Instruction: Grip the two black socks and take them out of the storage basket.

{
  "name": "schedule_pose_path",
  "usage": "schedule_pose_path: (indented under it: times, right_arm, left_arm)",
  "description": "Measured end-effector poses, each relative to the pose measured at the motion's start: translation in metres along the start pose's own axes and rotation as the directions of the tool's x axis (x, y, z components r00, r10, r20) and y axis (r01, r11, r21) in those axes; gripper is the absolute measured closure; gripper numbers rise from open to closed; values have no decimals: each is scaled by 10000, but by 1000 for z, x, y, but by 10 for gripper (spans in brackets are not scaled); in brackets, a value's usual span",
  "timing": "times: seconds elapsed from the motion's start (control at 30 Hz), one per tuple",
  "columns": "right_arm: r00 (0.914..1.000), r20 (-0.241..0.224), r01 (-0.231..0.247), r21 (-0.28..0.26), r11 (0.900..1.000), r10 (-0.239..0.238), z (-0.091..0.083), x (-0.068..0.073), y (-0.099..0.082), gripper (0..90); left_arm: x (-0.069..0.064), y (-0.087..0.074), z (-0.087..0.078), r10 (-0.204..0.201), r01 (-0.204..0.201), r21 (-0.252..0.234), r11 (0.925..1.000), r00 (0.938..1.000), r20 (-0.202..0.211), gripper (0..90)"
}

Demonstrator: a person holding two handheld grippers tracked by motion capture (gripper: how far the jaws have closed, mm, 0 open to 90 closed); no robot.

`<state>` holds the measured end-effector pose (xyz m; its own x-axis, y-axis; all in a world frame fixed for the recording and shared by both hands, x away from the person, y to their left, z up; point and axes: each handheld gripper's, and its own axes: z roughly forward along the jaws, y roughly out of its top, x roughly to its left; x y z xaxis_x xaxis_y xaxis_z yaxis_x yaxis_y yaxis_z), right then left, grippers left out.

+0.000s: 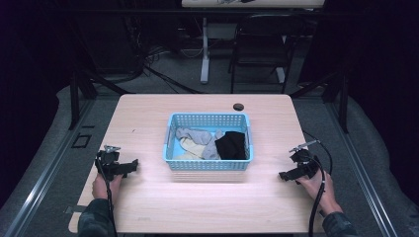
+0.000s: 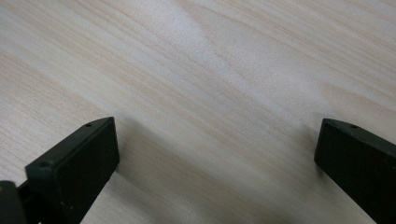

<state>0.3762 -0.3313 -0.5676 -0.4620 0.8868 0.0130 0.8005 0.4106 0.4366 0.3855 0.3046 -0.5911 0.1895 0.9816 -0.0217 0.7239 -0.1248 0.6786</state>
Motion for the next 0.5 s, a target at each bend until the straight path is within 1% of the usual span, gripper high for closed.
schedule_pose_path:
  times: [0.1,0.17,0.2,0.27,0.3,0.33,0.37,0.4,0.43,0.5]
  right_arm:
    - [10000,-32,9,44,10000,-9,0,0,0,0]
    - [10000,74,33,17,10000,-33,0,0,0,0]
    - [9999,75,-107,-167,9998,108,1,1,-1,0]
    - [10000,4,-17,-73,10000,17,0,0,-1,0]
    - [10000,46,-85,-194,9998,86,1,1,-1,0]
    - [9999,-56,-140,-254,9996,139,1,1,-1,0]
    - [9999,-56,-140,-254,9996,139,1,1,-1,0]
    - [10000,20,-88,-192,9998,89,1,1,-1,0]
    - [10000,-84,36,-8,10000,-36,0,0,0,0]
    - [10000,-52,40,26,10000,-40,0,0,0,0]
  left_arm:
    - [0,0,0,3,-3,0,10000,10000,-1,14]
    - [0,0,0,1,-1,0,10000,10000,0,14]
    - [0,0,0,5,-5,0,10000,10000,-1,14]
    - [0,0,0,10,-10,-3,10000,10000,-3,14]
    - [0,0,0,13,-13,2,10000,10000,1,14]
    - [0,0,0,13,-13,2,10000,10000,1,14]
    - [0,0,0,15,-15,2,10000,10000,-1,14]
    - [0,0,0,27,-27,-10,10000,10000,-1,14]
    - [0,0,0,11,-11,-5,10000,10000,0,15]
    - [0,0,0,16,-16,-1,10000,10000,0,14]
